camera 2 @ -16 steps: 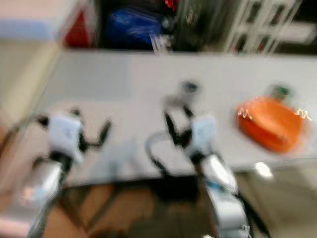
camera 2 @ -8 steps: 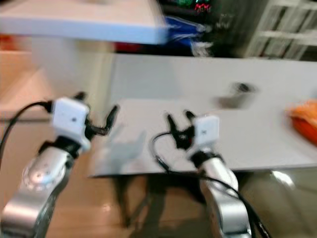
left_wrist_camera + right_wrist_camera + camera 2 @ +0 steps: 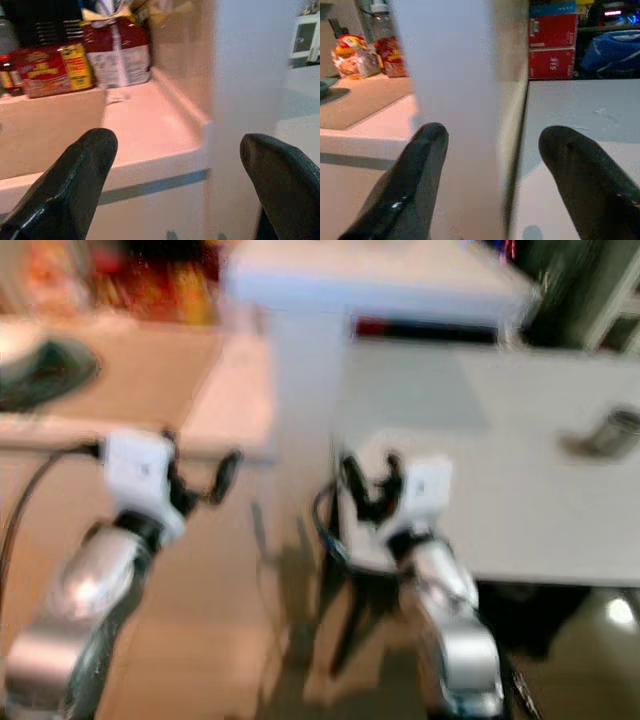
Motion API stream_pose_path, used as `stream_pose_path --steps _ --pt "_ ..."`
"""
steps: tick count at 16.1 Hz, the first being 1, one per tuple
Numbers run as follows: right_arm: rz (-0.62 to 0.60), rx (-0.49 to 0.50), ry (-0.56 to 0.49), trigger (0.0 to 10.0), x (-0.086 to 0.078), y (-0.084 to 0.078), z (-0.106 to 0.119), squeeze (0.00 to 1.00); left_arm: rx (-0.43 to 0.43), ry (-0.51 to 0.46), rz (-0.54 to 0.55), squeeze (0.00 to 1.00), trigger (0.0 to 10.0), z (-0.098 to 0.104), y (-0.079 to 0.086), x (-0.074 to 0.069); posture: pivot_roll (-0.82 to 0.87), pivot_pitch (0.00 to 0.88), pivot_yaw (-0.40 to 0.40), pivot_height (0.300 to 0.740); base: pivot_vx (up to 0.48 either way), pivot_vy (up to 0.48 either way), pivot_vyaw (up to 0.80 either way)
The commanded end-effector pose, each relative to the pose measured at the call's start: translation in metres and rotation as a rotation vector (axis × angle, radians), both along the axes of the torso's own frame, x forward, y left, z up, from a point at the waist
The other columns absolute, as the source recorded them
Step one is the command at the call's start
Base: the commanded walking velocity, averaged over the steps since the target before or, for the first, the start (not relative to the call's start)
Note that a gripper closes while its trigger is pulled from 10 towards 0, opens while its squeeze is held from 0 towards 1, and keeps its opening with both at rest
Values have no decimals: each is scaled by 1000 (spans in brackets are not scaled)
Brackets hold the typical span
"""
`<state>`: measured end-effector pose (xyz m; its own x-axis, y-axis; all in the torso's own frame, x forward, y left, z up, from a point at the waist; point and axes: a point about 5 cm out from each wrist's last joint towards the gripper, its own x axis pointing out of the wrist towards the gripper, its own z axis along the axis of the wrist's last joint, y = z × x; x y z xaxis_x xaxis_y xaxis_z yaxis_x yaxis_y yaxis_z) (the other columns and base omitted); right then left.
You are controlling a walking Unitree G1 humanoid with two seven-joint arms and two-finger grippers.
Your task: Setting the table
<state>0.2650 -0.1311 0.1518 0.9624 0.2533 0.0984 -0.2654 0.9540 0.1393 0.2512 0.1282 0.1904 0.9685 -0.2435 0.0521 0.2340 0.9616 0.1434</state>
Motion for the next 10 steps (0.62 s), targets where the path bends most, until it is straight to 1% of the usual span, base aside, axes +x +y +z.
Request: stream_pose_path --steps 1,4,5,6,7,10 --pt "5 -7 -8 10000 2 2 3 1000 5 -12 28 1000 10000 3 4 2 35 46 -36 740 0 480 -800" --pt "14 -10 -10 10000 3 3 5 1000 17 -26 48 1000 10000 6 8 0 39 51 -42 740 0 480 -800" --pt "3 -21 -11 10000 5 3 6 1000 41 -55 76 290 10000 9 11 0 41 47 -44 740 0 480 0" --pt "-2 -24 -11 10000 6 3 7 1000 48 -63 86 290 10000 10 12 0 41 47 -44 740 0 480 0" --pt "-9 -20 -16 10000 8 3 10 0 57 -69 94 0 10000 11 14 0 43 45 -48 740 0 480 0" --pt "-23 -35 -50 10000 13 4 20 0 52 -93 115 0 10000 15 16 1 41 46 -51 740 0 480 0"
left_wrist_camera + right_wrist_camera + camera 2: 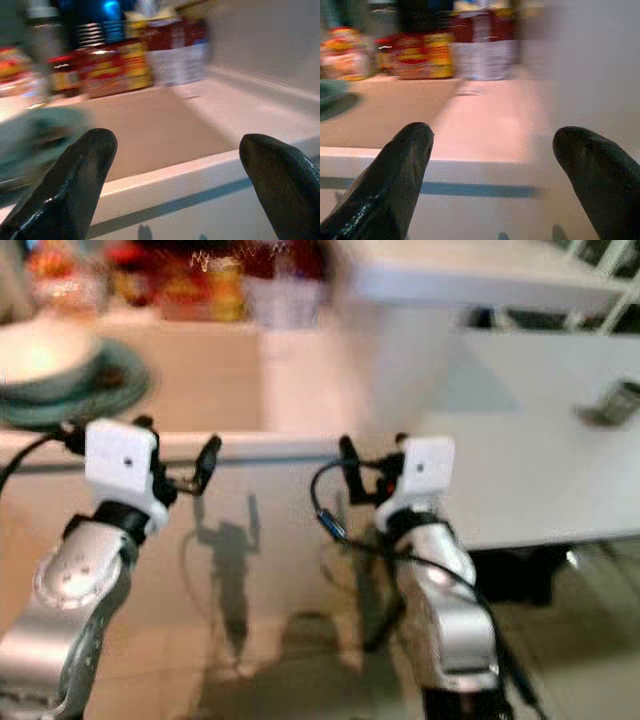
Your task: Setting the table
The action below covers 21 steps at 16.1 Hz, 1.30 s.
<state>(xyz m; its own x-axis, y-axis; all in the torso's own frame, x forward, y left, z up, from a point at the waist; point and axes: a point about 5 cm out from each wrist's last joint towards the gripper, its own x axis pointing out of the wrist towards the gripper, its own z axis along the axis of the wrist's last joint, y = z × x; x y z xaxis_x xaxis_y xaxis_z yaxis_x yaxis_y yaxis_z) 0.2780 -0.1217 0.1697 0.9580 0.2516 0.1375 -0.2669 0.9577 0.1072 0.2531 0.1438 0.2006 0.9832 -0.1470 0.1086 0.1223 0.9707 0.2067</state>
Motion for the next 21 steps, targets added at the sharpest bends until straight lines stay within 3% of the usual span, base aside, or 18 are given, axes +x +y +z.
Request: stream_pose_path --steps 1,4,7,9,14,21 --pt "-18 -5 -14 10000 1 -6 6 0 -6 -43 13 0 10000 8 0 -1 41 46 -51 740 0 480 0" --pt "-5 44 -56 10000 4 -3 21 0 -40 -141 9 0 10000 28 1 1 47 49 -51 740 0 480 0" --pt "12 55 -94 10000 8 0 35 0 -52 -186 2 0 10000 41 0 2 50 47 -53 740 0 0 0" --pt "32 52 -98 10000 11 2 39 0 -12 -218 19 0 10000 45 1 2 51 47 -53 740 0 0 0" --pt "59 39 -107 10000 15 7 43 0 -1 -206 40 0 10000 45 6 5 55 46 -51 740 418 0 640" --pt "76 -6 -89 10000 30 0 49 0 1 -197 25 0 10000 43 6 5 56 48 -51 740 466 0 0"
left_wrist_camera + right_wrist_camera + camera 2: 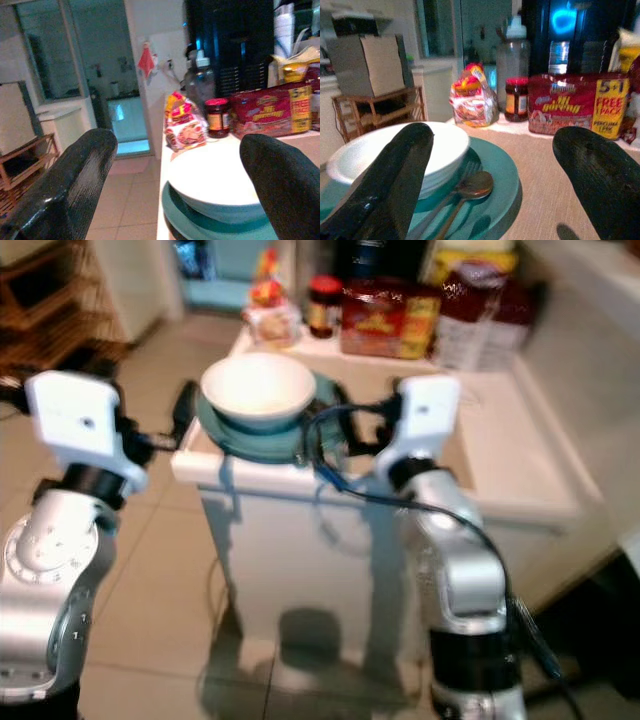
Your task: Setting the table
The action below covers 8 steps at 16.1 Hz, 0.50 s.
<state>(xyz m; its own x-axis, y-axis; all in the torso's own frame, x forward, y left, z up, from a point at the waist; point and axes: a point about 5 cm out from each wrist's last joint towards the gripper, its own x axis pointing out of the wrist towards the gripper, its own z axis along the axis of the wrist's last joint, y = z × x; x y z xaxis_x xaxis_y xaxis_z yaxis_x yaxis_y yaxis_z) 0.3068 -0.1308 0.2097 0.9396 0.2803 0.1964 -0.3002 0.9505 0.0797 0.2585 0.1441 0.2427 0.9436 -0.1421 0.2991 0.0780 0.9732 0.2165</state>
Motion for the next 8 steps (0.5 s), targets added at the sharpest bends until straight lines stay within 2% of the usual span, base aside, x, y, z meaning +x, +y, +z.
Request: stream_pose_path --steps 1,2,3,4,6,7,8 --pt "56 1 -18 10000 2 9 10 0 10 -1 24 0 10000 1 6 0 57 48 -53 740 469 0 0" --pt "61 0 -14 10000 3 9 11 0 11 -1 25 0 10000 2 6 0 58 48 -53 740 469 0 0" --pt "100 60 6 10000 7 8 17 1000 13 -2 17 0 10000 3 8 -1 59 52 -54 740 0 0 0" --pt "116 118 43 10000 13 5 23 1000 19 -14 -17 0 10000 5 10 -2 59 54 -56 740 0 0 0" --pt "139 127 99 10000 19 3 24 1000 29 -27 -70 0 10000 8 11 -5 60 56 -57 740 0 0 0" --pt "170 113 194 10000 25 4 20 1000 39 -27 -119 0 10000 10 11 -7 63 57 -58 740 0 0 0" --pt "196 119 231 10000 33 5 22 1000 60 -25 -152 0 10000 10 13 -9 66 57 -61 740 0 0 0"
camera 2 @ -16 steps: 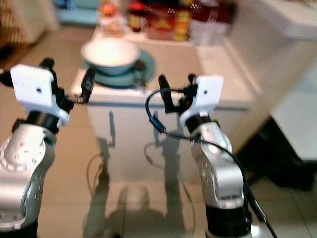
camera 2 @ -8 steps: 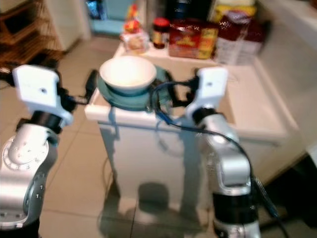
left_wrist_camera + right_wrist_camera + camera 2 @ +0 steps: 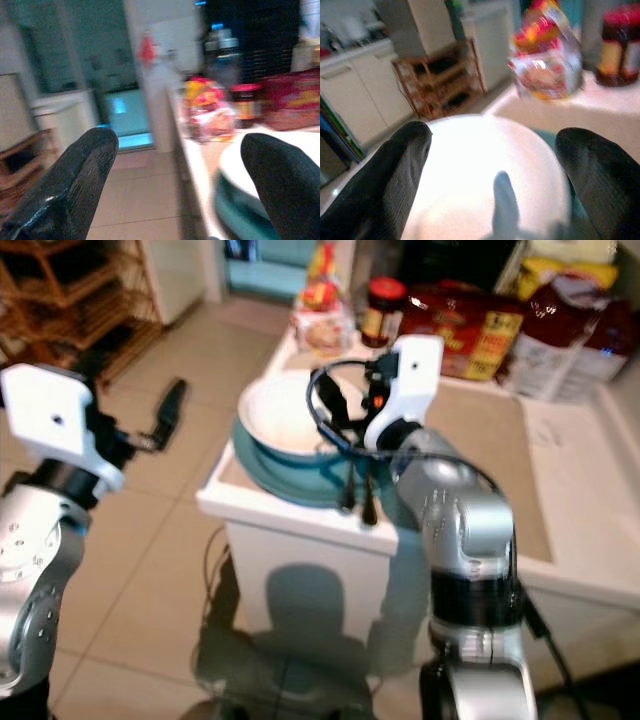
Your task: Setting the table
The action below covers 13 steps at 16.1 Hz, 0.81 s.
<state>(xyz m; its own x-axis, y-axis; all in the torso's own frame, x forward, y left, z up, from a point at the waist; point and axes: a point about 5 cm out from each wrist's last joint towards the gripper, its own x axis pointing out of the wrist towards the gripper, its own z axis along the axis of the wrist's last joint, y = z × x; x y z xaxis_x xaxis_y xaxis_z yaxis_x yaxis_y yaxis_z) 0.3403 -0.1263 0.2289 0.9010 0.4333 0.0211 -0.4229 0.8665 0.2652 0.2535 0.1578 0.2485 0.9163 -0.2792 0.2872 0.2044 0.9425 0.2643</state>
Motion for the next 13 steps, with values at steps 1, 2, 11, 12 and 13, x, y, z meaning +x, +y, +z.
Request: stream_pose_path --steps 1,2,11,12,13 --pt "19 24 12 10000 8 1 10 1000 24 -13 -44 0 10000 4 0 -6 69 57 -62 740 0 0 0" --pt "28 16 20 10000 14 3 15 1000 29 6 -70 0 10000 2 1 -7 69 58 -65 740 0 0 0" --pt "-119 22 282 10000 54 -16 -1 0 68 208 -304 0 10000 -24 -15 -22 67 36 -72 740 0 0 0" --pt "-87 63 312 10000 54 -13 -3 0 63 211 -309 0 10000 -23 -15 -22 66 33 -72 740 0 0 0" --pt "-44 126 365 10000 53 -9 -8 0 59 212 -318 0 10000 -23 -17 -22 65 29 -71 740 0 0 0"
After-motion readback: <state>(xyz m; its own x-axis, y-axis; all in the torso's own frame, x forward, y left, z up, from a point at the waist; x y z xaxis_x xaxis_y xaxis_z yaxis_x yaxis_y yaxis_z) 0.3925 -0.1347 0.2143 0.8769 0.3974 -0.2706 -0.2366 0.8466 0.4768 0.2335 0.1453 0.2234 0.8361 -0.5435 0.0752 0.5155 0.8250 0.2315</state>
